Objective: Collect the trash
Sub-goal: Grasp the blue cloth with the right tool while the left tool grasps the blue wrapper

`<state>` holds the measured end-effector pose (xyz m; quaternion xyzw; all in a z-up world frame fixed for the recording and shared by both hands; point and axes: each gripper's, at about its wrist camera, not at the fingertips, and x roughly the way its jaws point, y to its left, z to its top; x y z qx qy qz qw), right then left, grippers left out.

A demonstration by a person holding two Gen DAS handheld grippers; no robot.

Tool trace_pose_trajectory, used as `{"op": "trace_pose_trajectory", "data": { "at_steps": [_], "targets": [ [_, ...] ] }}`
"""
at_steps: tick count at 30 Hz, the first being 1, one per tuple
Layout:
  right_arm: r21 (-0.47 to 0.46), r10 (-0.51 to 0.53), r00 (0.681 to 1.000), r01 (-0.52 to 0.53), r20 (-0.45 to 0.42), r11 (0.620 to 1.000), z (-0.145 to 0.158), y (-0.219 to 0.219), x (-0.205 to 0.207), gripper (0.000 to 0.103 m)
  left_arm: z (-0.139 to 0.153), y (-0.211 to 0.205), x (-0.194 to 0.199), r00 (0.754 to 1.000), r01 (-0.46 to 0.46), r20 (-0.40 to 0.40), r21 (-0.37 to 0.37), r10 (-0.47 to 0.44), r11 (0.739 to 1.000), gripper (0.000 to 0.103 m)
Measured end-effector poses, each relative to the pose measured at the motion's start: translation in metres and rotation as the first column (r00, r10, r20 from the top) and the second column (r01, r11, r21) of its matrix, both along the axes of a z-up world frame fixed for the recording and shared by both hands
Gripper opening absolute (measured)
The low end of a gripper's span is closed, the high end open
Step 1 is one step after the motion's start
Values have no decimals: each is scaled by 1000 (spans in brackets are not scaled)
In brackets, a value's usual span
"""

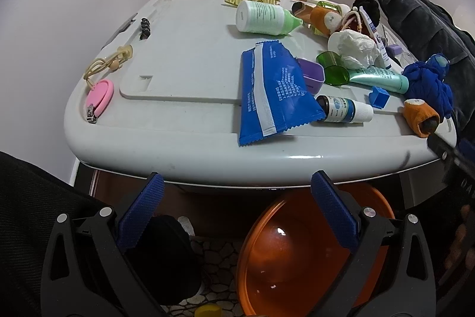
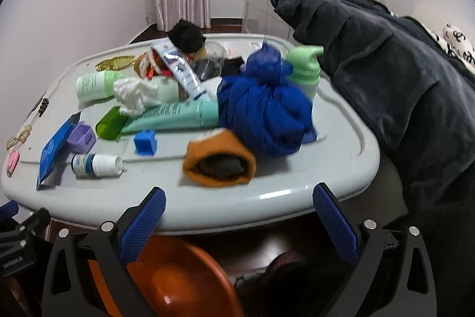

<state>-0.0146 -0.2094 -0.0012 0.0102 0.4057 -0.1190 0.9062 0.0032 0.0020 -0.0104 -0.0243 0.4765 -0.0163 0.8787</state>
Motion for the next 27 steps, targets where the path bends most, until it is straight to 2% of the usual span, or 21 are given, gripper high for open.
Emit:
{"op": "trace_pose_trajectory", "data": {
  "at_steps": [4,9,14,17,19,22,25,27],
  "targets": [
    [10,3,1000,-3,-22,1000,2,-10,16,98,-2,1,3,1000,-5,-23,-30,5,1000,96],
    [48,-33,998,36,-57,998,0,-31,49,98,-5,-2,4,999,-1,-40,-31,0,1000,96],
    [46,-32,998,35,-56,998,5,-42,89,98,-4,-3,3,999,14,-41,-43,-16,999,96],
    [86,-12,997,19,-75,996,4,-45,103,98,-7,-2,3,999,6,-53,-42,-8,999,96],
    [154,1,996,12,-89,988,-1,-49,107,89,-7,0,3,998,0,-58,-45,-2,999,96],
    [236,-13,997,30,-70,971,2,-57,100,87,-7,3,4,998,-12,-57,-39,9,999,96],
    [267,-10,1000,17,-27,963,8,-61,89,87,-8,3,5,998,-14,-58,-46,11,999,96],
    [268,-7,998,23,-62,963,0,-63,97,83,-8,1,6,998,-8,-59,-42,6,999,96]
  ]
}}
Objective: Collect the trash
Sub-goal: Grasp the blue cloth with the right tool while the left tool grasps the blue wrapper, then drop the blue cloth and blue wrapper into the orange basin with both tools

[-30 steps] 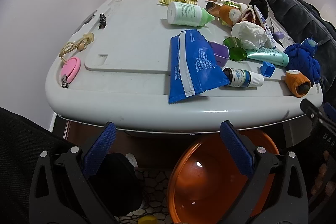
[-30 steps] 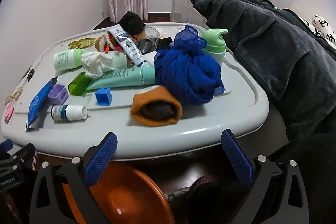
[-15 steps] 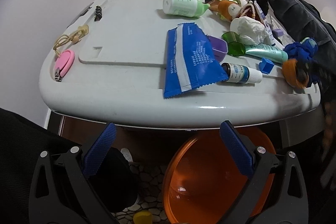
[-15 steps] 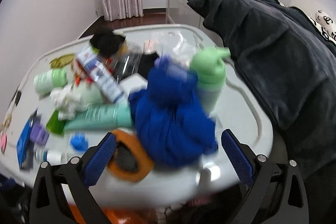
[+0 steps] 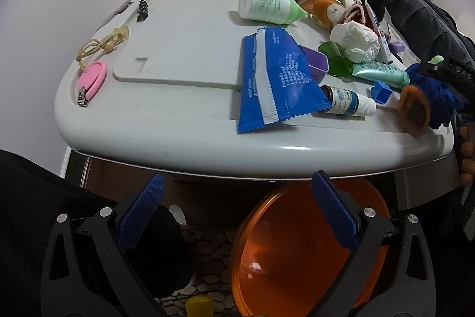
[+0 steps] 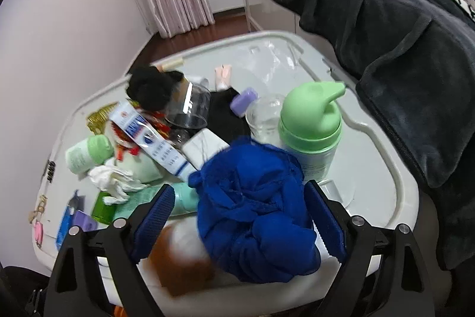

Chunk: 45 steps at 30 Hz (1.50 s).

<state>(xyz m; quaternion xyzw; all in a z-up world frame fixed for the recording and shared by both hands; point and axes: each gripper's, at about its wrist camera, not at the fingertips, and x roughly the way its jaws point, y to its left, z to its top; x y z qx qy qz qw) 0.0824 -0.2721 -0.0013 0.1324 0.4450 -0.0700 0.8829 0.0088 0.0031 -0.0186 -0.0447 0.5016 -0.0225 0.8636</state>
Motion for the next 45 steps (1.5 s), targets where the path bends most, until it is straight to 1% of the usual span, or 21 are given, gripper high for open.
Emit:
{"op": "trace_pose_trajectory", "data": {
  "at_steps": [1,2,3,5,7,10,14,16,18,21,24,26,28,29,30,31,32,35,39,43,45],
  "targets": [
    [2,2,1000,-2,-14,1000,-5,0,3,79,0,-1,0,1000,4,2,5,-4,1000,96],
    [-8,4,999,-5,-43,1000,-15,-1,7,69,1,-4,-1,1000,11,9,15,-11,1000,96],
    [-7,4,999,-4,-42,1000,-18,-2,6,53,2,-5,-1,1000,16,16,24,-16,1000,96],
    [18,-6,1000,7,-25,1000,-18,-5,3,47,4,-8,-3,999,23,33,43,-24,999,96],
    [52,-2,1000,1,27,999,0,-6,-11,47,8,-8,-6,998,28,53,48,-30,998,96],
    [78,36,993,-46,116,996,32,-1,-42,47,18,-11,-6,996,46,77,23,-48,999,96],
    [26,71,980,-77,185,997,44,4,-71,49,30,-24,12,992,66,108,41,-70,997,96],
    [2,70,982,-72,174,997,37,4,-75,49,30,-29,27,993,59,102,55,-64,997,96],
    [33,66,986,-72,156,997,31,1,-74,50,26,-29,38,995,46,82,56,-50,997,96],
    [40,65,984,-72,165,997,34,-1,-72,51,15,-24,53,999,15,37,61,-17,998,96],
    [33,68,980,-75,188,997,36,2,-74,52,4,-14,68,999,18,-30,5,-18,1000,96],
    [31,76,979,-83,191,996,35,4,-72,53,6,-14,78,1000,25,-10,28,-25,999,95],
    [26,85,979,-91,187,996,34,8,-71,54,9,-19,87,998,53,13,75,-54,996,93],
    [24,87,979,-93,186,995,34,9,-70,54,9,-22,92,997,70,16,94,-72,993,85],
    [23,87,979,-93,186,995,35,8,-70,54,8,-24,96,997,79,14,99,-81,992,68],
    [22,86,979,-92,185,996,34,9,-69,54,9,-25,98,996,84,26,110,-87,990,58],
    [22,83,979,-88,186,996,34,8,-69,55,10,-24,101,995,86,36,105,-90,991,45],
    [32,68,981,-76,182,997,33,6,-67,55,16,-21,99,994,84,64,98,-91,992,25],
    [33,75,983,-81,169,996,30,7,-65,54,36,-11,80,990,80,118,1,-79,997,21],
    [-3,139,975,-141,176,990,30,21,-66,53,74,-11,43,971,131,207,-36,-121,991,21],
    [11,172,968,-177,183,984,33,26,-72,52,87,-14,26,961,169,231,-47,-154,985,21]
  ]
}}
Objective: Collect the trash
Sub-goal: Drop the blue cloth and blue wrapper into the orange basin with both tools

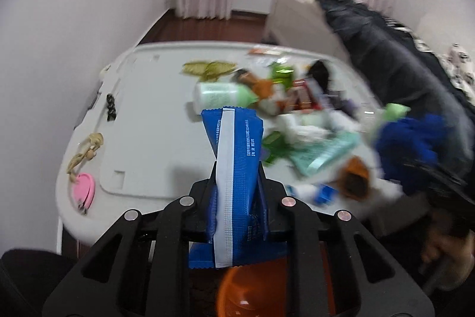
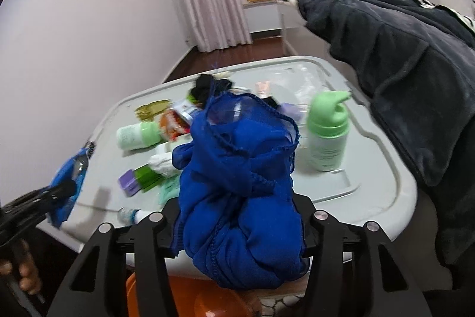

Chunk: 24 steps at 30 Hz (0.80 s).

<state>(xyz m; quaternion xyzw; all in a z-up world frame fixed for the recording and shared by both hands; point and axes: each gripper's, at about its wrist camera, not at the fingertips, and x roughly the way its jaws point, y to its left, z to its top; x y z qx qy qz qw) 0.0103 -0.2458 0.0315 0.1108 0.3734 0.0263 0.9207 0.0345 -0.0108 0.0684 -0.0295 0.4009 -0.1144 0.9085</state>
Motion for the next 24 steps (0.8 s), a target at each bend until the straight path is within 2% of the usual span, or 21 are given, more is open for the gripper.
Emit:
{"op": "trace_pose_trajectory", "data": {
  "at_steps": [3,6,8,11,14,16,17,18,19,22,24],
  "targets": [
    [43,59,998,-59,0,997,9,6,-18,52,14,-11,-44,993,114,3,25,-114,993,21],
    [30,141,989,-140,-52,990,12,20,-43,52,9,-19,-80,977,209,-39,55,-207,976,21],
    [23,198,971,-197,-130,980,6,30,-57,53,-6,-22,-96,959,265,-116,37,-259,964,21],
    [52,272,929,-268,-251,962,-9,42,-71,53,-25,-28,-106,937,311,-183,55,-297,949,21],
    [24,314,892,-324,-324,946,-22,55,-80,54,-37,-29,-101,923,317,-241,38,-299,948,22],
    [11,333,871,-353,-362,936,-32,64,-81,65,-50,-27,-90,896,330,-315,3,-312,944,26],
    [-1,331,861,-359,-386,933,-39,66,-81,72,-58,-26,-90,889,322,-345,1,-302,947,41],
    [-20,314,861,-351,-399,936,-44,66,-80,75,-67,-25,-87,873,322,-385,-5,-299,947,57],
    [-26,309,862,-348,-401,937,-46,65,-80,75,-73,-24,-86,867,314,-406,-8,-290,950,62],
    [-26,280,886,-311,-370,950,-43,56,-74,75,-85,-18,-83,847,287,-454,-48,-276,957,63],
    [-31,260,903,-288,-343,957,-35,48,-65,75,-85,-14,-81,848,272,-458,-57,-268,961,67]
  ]
}}
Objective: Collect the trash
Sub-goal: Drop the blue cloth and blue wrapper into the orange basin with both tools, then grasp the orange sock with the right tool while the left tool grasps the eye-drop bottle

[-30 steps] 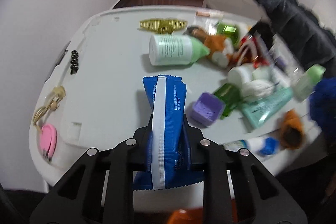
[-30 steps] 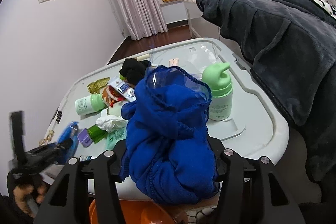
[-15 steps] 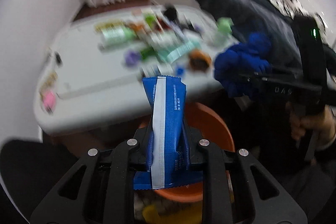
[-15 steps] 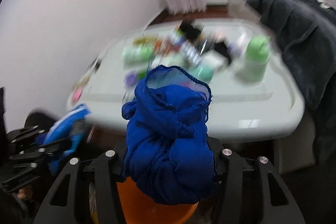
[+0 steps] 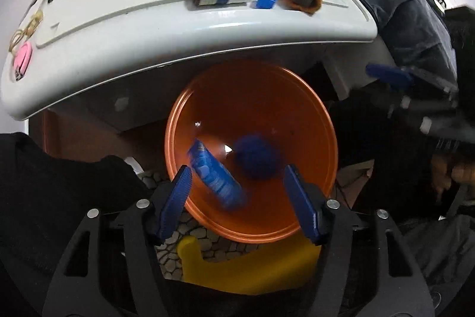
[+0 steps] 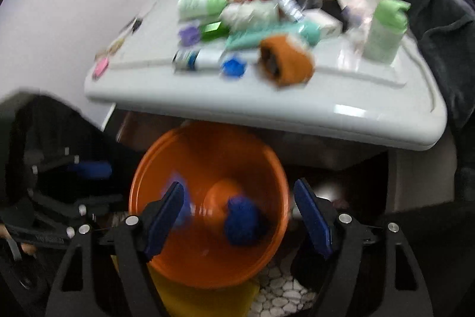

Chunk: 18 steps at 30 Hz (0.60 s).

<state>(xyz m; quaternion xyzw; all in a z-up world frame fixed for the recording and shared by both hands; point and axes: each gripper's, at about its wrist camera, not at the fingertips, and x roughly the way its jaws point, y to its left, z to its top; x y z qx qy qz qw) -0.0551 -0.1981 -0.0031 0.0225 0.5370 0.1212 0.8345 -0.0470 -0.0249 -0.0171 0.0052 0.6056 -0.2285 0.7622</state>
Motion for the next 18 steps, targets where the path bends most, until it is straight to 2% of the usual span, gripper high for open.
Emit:
{"op": "trace_pose_trajectory", "data": {
  "at_steps": [6,11,13,14,15,16,17,18],
  "targets": [
    [-58,-69,991,76,115,995,25,-19,59,75,5,1,-2,1000,-3,28,-10,4,1000,70],
    [-75,-74,994,80,84,994,10,-16,110,73,12,-5,5,997,0,72,25,-2,1000,71],
    [-76,-85,996,88,39,993,-5,-16,125,62,16,-5,7,996,0,93,34,-3,999,71],
    [-79,-91,996,92,13,993,-14,-16,128,50,18,-6,9,995,4,103,38,-8,999,71],
    [-76,-95,995,95,-7,993,-21,-16,130,48,19,-8,10,993,7,114,44,-12,999,71],
    [-96,-100,995,101,20,990,-19,-14,127,41,19,-10,11,992,10,125,52,-16,999,71],
    [-117,-81,997,82,13,990,-20,-11,125,28,21,-10,12,991,10,132,55,-18,998,71],
    [-115,-80,996,83,25,990,-19,-11,123,24,21,-11,14,990,11,141,58,-19,998,71]
  ]
}}
